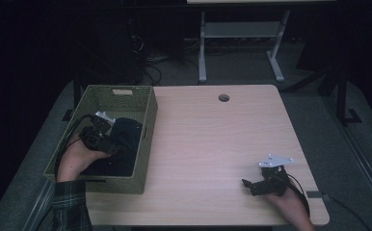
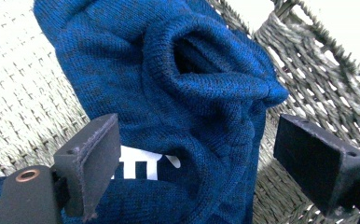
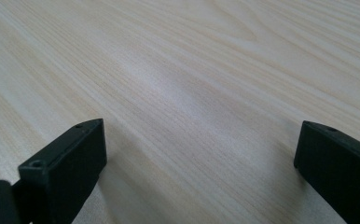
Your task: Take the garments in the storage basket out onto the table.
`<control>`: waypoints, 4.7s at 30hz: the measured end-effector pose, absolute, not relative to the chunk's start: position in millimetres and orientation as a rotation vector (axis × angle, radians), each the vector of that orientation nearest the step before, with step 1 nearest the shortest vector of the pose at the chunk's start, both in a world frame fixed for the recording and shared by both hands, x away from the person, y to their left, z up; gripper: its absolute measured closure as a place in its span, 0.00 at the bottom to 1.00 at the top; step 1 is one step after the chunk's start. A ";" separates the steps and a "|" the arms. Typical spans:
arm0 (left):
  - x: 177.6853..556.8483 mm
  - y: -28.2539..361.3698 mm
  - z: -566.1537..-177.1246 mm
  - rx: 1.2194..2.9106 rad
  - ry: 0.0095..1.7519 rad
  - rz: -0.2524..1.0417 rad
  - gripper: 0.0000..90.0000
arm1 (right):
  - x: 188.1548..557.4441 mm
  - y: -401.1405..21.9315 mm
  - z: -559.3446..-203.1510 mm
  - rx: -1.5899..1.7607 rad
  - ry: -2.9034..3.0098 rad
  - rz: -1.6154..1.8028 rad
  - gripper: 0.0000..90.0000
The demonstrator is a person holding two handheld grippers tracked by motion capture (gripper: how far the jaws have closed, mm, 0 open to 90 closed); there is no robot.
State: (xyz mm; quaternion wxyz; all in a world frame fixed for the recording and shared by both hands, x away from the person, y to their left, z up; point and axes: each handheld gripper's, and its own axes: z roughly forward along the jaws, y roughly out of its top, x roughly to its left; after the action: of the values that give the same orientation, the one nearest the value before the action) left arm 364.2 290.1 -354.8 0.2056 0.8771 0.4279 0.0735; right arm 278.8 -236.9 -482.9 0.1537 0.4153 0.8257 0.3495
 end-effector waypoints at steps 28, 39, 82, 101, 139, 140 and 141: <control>381.1 280.5 -395.2 2.552 1.244 0.148 0.16 | 278.6 -236.8 -482.8 1.194 2.368 1.001 0.02; 385.4 279.8 -406.6 2.574 1.208 0.108 0.26 | 278.7 -236.8 -482.8 1.192 2.368 1.002 0.02; 386.0 291.0 -327.4 2.519 1.212 0.093 0.80 | 278.5 -236.7 -482.8 1.197 2.369 1.002 0.02; 385.1 287.1 -266.0 2.513 1.169 0.210 0.80 | 278.6 -236.7 -482.8 1.197 2.368 1.003 0.02; 380.9 235.5 -164.6 2.525 0.977 0.298 0.80 | 278.5 -236.7 -482.9 1.196 2.368 1.003 0.02; 380.9 233.3 -163.3 2.526 0.971 0.293 0.80 | 278.5 -236.7 -482.9 1.197 2.368 1.003 0.02; 381.0 231.1 -161.9 2.528 0.962 0.287 0.80 | 278.5 -236.7 -482.9 1.197 2.368 1.003 0.02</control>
State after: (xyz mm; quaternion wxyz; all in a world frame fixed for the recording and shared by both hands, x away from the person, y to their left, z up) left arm 381.0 231.1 -161.9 0.2093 0.9088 0.3460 0.1031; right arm 278.5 -236.7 -482.9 0.1520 0.4171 0.8250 0.3496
